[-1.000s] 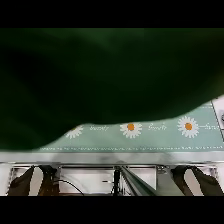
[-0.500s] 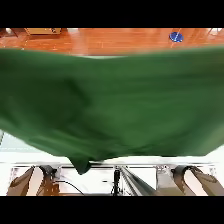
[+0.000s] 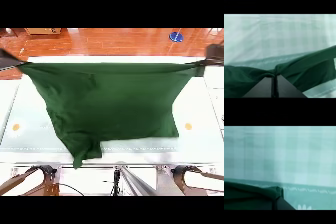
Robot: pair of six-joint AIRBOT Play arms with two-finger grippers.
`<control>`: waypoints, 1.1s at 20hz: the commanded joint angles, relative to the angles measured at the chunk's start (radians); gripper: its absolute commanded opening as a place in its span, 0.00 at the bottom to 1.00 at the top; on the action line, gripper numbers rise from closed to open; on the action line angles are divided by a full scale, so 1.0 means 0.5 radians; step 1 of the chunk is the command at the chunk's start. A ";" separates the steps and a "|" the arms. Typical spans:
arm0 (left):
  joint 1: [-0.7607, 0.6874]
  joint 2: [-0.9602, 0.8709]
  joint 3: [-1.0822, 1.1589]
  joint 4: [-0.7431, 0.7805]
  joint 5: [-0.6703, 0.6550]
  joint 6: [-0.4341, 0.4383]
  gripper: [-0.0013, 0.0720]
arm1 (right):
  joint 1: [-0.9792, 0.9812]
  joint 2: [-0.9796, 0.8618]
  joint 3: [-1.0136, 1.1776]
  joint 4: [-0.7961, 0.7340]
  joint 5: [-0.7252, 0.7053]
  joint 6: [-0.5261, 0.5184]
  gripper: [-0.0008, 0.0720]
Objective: Fold the shirts.
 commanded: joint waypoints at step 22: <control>-0.499 -1.077 0.044 -0.025 1.413 0.482 0.05 | 0.014 -0.617 -0.013 0.032 -1.083 -0.089 0.03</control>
